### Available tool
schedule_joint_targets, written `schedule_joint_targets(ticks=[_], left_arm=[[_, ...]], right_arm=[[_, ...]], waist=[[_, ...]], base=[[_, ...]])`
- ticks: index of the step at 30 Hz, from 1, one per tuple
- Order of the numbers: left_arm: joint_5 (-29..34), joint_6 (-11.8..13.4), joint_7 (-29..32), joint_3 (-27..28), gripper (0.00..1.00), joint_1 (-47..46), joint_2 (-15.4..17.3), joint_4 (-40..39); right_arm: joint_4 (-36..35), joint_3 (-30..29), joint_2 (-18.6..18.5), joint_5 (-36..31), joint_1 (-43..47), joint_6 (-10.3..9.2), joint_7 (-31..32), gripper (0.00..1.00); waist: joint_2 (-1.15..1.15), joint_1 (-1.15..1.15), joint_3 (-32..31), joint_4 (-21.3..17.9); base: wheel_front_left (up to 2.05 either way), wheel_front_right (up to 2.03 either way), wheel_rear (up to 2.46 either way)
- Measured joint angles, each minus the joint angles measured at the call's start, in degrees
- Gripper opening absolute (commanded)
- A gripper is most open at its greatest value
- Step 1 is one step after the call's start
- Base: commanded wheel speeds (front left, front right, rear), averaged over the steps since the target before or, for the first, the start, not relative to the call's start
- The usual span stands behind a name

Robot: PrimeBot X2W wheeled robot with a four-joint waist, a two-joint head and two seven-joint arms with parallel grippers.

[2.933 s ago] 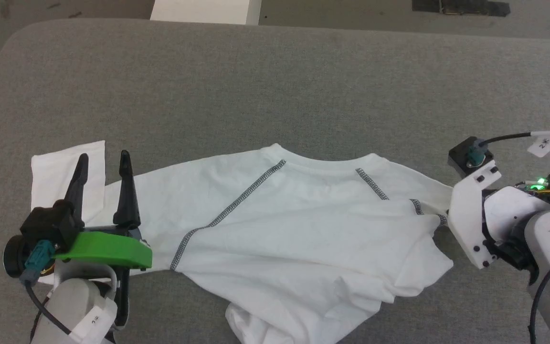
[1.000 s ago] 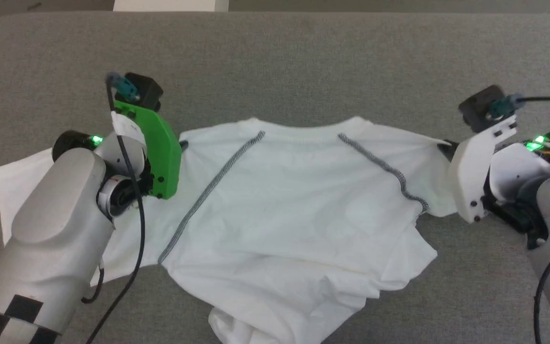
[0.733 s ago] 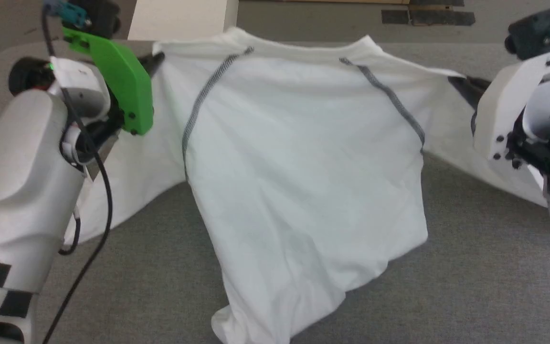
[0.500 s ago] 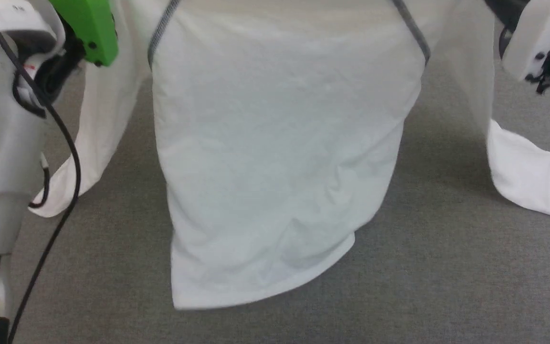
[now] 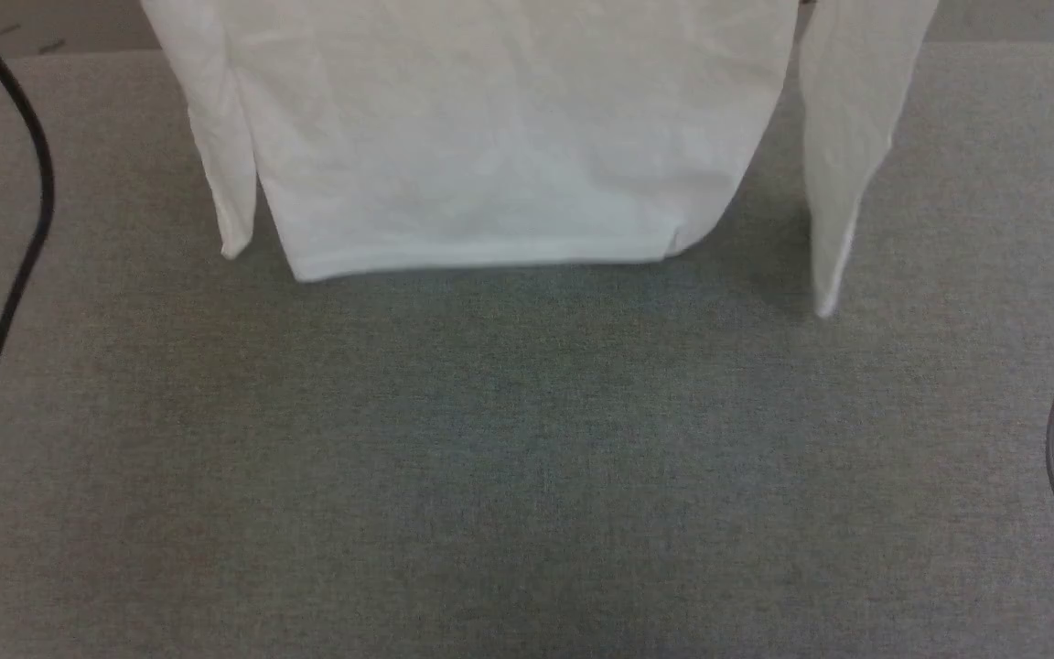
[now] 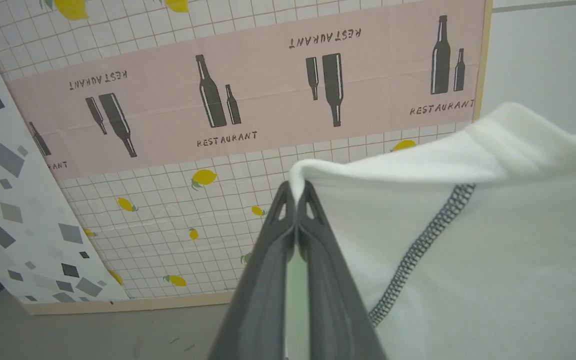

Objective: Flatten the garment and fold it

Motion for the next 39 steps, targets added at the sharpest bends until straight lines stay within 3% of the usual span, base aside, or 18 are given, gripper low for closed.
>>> schedule_joint_targets(ticks=[6,13,22,28,31,39], left_arm=[[3.3,2.9,-4.0,1.2,0.00,-7.5,0.7,0.2],[6.9,7.4,-12.3,2.4,0.00,-12.0,1.1,-0.4],[5.1,6.9,-18.7,3.8,0.00,-9.2,1.1,1.1],[1.5,3.9,-20.5,4.0,0.00,-1.4,0.7,3.1],[0.4,2.3,-21.9,3.7,0.00,4.3,0.5,2.9],[-5.7,1.7,-24.0,4.0,0.00,26.7,-0.7,-3.1]], right_arm=[[3.9,-4.2,2.9,-5.8,-10.8,0.03,-5.2,0.00],[9.7,-3.9,3.2,-8.7,-19.9,0.04,-16.4,0.00],[14.7,-1.3,3.2,-7.6,-20.4,0.03,-18.6,0.00],[8.9,2.5,1.6,-3.5,-8.8,0.03,-14.0,0.00],[3.4,5.1,-1.0,1.0,0.2,0.04,-12.8,0.00],[-9.6,7.5,-5.1,10.5,30.2,0.07,-13.4,0.00]], waist=[[0.00,0.00,5.2,-0.9],[0.00,0.01,11.5,-2.0],[0.00,0.02,15.5,-1.6],[0.00,0.01,13.8,0.0],[0.00,0.01,11.6,0.7],[0.00,-0.01,4.0,2.3]], base=[[0.00,0.00,0.00],[0.00,0.00,0.00],[0.00,0.00,0.00],[0.00,0.00,0.00],[0.00,0.00,0.00],[0.00,0.00,0.00]])
